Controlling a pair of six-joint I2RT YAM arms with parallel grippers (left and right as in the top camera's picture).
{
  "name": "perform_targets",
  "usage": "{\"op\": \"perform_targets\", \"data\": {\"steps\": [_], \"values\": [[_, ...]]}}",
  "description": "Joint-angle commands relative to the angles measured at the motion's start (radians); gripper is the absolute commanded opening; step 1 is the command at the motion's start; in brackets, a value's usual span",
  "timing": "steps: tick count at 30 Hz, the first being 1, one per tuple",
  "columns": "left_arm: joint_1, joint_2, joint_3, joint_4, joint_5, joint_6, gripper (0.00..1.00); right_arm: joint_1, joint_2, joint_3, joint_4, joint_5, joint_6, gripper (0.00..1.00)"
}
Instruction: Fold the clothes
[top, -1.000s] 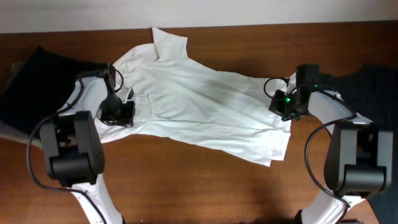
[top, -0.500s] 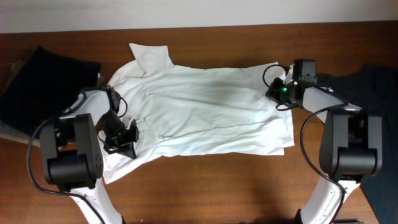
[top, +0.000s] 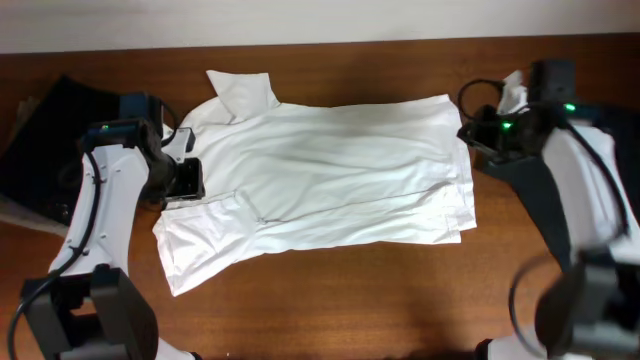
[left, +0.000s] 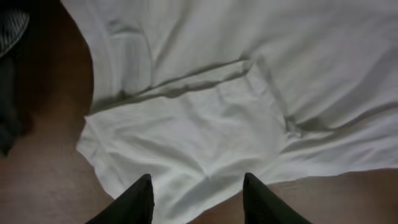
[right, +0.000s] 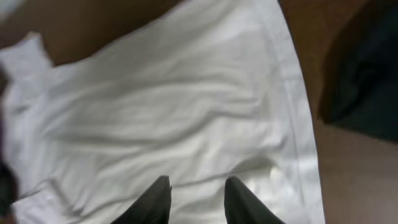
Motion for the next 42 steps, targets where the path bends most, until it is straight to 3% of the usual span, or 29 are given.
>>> {"op": "perform_targets", "data": {"steps": [1,6,11,14,16,17,19,23,27,34,40,42], "values": [[-0.007,0.045,-0.026,0.088,0.155,0.136,0.47,0.006,-0.077,0.006,-0.15,-0.005,0.008,0.33],[-0.087,0.218,-0.03,0.223,0.211,0.293,0.47,0.006,-0.074,-0.031,-0.25,0.024,0.008,0.34],[-0.141,0.32,-0.03,0.274,0.078,0.31,0.47,0.006,-0.074,-0.068,-0.251,0.087,0.008,0.34],[-0.142,0.32,-0.03,0.271,0.079,0.309,0.45,0.006,-0.074,-0.068,-0.251,0.128,0.008,0.33],[-0.142,0.32,-0.03,0.246,0.08,0.302,0.34,0.005,-0.074,-0.068,-0.251,0.146,0.009,0.34],[-0.142,0.32,-0.03,0.226,0.08,0.285,0.2,0.005,-0.074,-0.069,-0.251,0.159,0.009,0.34],[-0.142,0.32,-0.029,0.185,0.088,0.261,0.01,0.004,-0.072,-0.073,-0.247,0.215,0.012,0.39],[-0.14,0.309,0.005,0.085,0.106,0.241,0.0,-0.001,-0.064,-0.092,-0.226,0.282,0.058,0.43],[-0.14,0.259,0.178,-0.083,0.106,0.238,0.0,-0.05,-0.015,-0.154,-0.153,0.278,0.064,0.43],[-0.142,0.182,0.254,-0.24,0.106,0.207,0.0,-0.018,0.105,-0.341,0.094,-0.009,-0.152,0.43],[-0.141,0.083,0.254,-0.3,0.098,0.165,0.01,-0.008,0.136,-0.385,0.261,-0.014,-0.147,0.43],[-0.142,0.015,0.254,-0.304,0.098,0.163,0.01,-0.008,0.136,-0.385,0.317,-0.099,-0.147,0.44]]}}
